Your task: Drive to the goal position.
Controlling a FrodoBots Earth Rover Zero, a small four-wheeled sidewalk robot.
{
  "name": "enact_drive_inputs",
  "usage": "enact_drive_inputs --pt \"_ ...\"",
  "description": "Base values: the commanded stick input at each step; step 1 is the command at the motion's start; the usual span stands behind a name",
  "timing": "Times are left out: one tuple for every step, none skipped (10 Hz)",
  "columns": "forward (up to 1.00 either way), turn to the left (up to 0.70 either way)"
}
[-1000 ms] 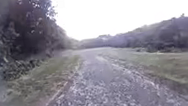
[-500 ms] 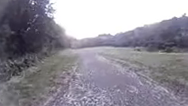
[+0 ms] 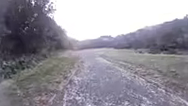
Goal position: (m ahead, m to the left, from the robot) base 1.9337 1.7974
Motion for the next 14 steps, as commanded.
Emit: enact_drive_inputs --pt "0.7 0.0" --pt "0.7 0.0" --pt "0.7 0.0" --pt "0.7 0.0" --pt "0.7 0.0" --pt "0.7 0.0" --pt "0.7 0.0" --pt "0.7 0.0" --pt "0.7 0.0" --pt "0.7 0.0" --pt "0.7 0.0" --pt "0.7 0.0" --pt "0.7 0.0" --pt "0.7 0.0"
